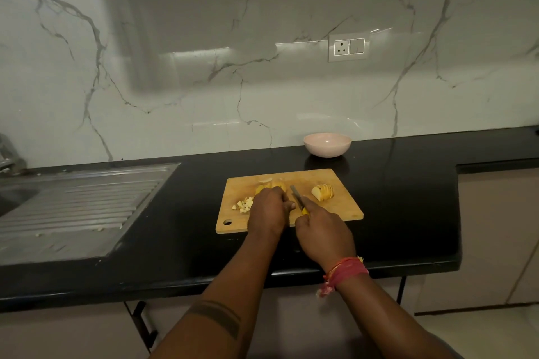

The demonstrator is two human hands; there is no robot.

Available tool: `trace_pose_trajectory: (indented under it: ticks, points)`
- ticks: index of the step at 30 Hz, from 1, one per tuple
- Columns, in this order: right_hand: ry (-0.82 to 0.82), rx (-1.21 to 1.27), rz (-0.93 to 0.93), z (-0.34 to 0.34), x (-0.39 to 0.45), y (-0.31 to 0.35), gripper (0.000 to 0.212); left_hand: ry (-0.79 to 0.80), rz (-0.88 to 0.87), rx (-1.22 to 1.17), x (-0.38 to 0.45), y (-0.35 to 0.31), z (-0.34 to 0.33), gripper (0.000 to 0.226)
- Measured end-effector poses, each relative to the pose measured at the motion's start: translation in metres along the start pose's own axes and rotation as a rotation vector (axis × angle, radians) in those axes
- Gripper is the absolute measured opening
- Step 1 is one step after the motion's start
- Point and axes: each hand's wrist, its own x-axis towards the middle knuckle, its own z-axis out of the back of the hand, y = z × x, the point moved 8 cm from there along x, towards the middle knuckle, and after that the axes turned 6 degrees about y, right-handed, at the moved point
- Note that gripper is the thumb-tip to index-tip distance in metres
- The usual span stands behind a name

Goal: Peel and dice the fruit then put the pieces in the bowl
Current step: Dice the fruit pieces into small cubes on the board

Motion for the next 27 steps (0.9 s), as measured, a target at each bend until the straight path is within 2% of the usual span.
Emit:
trace_pose_trajectory:
  ticks: [4, 9, 13, 16, 17, 20, 27]
  points:
    - [-0.008, 0.049, -0.012, 0.003, 0.001, 0.000, 0.053, -0.017, 0.064, 0.033, 0.001, 0.004, -0.001, 0.023]
    - [0.002, 0.046, -0.027, 0.003, 0.001, -0.003, 0.052, -0.028, -0.009, 0.232, -0.001, 0.000, 0.001, 0.031]
    - [-0.003, 0.040, -0.025, 0.002, 0.001, -0.002, 0.053, 0.053, -0.070, 0.163, 0.000, 0.002, 0.001, 0.021]
    - [-0.003, 0.044, -0.015, 0.002, 0.001, -0.003, 0.054, 0.188, -0.215, 0.203, 0.001, -0.002, -0.007, 0.042]
    - [-0.006, 0.043, -0.015, 0.002, 0.000, -0.002, 0.054, 0.209, -0.241, 0.234, 0.001, -0.003, -0.008, 0.041]
    - [-0.010, 0.042, -0.020, 0.004, 0.001, -0.003, 0.053, 0.213, -0.207, 0.243, 0.004, -0.005, -0.006, 0.033]
    - [0.025, 0.094, -0.033, 0.004, 0.005, -0.006, 0.049, 0.123, -0.072, 0.063, 0.010, 0.002, -0.007, 0.022]
